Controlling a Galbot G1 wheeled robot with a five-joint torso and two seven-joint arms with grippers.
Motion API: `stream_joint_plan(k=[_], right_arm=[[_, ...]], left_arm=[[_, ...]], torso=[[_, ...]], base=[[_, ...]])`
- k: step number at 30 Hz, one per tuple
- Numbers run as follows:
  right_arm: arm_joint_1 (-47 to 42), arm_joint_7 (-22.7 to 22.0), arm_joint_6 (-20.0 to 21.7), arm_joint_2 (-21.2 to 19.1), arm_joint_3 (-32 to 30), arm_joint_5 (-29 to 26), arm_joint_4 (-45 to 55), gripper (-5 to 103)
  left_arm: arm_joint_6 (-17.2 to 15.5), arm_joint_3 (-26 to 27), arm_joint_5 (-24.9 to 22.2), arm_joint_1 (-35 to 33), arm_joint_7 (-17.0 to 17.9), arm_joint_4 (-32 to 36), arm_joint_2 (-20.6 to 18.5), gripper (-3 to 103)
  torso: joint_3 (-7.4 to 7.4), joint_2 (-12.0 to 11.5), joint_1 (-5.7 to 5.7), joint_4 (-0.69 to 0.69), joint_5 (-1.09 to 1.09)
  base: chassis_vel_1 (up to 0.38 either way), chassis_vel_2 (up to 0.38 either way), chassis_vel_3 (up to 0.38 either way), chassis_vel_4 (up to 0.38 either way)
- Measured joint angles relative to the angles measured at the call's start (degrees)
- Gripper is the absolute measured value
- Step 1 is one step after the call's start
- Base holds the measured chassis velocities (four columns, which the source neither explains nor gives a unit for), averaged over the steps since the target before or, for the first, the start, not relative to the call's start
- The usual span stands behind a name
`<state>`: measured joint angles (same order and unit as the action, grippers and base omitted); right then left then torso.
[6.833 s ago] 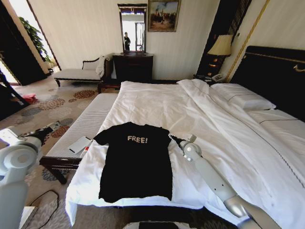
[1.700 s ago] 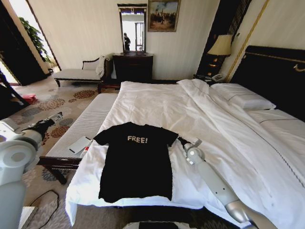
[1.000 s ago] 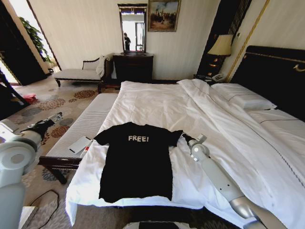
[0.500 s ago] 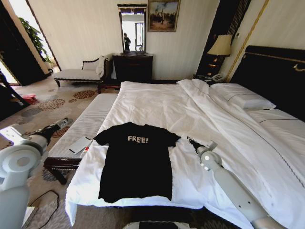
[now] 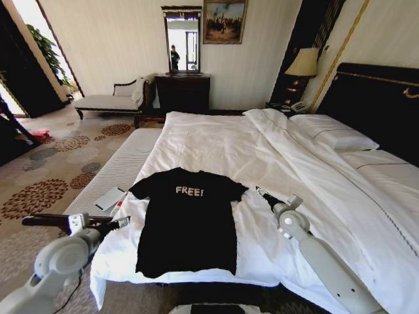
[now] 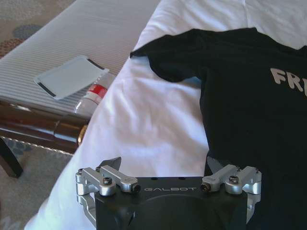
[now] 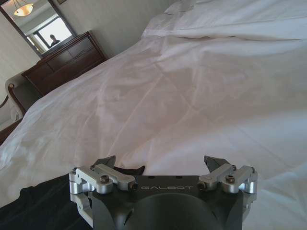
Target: Fold the clothes on the bed.
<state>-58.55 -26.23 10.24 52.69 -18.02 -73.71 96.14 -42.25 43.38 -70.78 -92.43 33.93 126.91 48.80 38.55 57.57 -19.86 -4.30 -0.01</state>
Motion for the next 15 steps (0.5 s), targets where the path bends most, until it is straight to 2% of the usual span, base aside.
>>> stream_joint_plan(k=[2,6,7,11,15], right_arm=[[0.01,-0.03,0.0,0.12,-0.12,0.08,0.02,100],[0.01,-0.06,0.0,0.21,-0.72,0.16,0.01,100],[0.01,-0.06,0.01,0.21,-1.18,0.16,-0.01,100],[-0.07,-0.05,0.02,0.17,-1.77,0.1,-0.06,100],[-0.16,0.03,0.05,0.25,-2.24,0.09,-0.39,100]], left_arm=[[0.0,-1.08,0.58,-0.45,-0.04,-0.02,0.23,100],[0.01,-3.56,4.66,-2.24,-1.67,-0.64,0.21,100],[0.01,-4.77,7.69,-3.77,-3.3,-0.82,-0.17,100],[0.15,-5.61,9.71,-6.31,-4.26,-0.26,-1.15,100],[1.56,-6.38,14.98,-9.17,-6.52,-0.43,-3.79,102]], torso=[[0.0,0.0,0.0,-0.01,0.0],[0.0,0.0,0.0,-0.02,0.01],[0.0,0.0,0.0,-0.02,0.01],[0.0,0.0,0.0,-0.01,0.0],[0.0,0.0,0.0,-0.01,0.02]], base=[[0.0,0.0,0.0,0.0],[0.0,0.0,0.0,0.0],[0.0,0.0,0.0,0.0],[0.0,0.0,0.0,0.0],[0.0,0.0,0.0,0.0]])
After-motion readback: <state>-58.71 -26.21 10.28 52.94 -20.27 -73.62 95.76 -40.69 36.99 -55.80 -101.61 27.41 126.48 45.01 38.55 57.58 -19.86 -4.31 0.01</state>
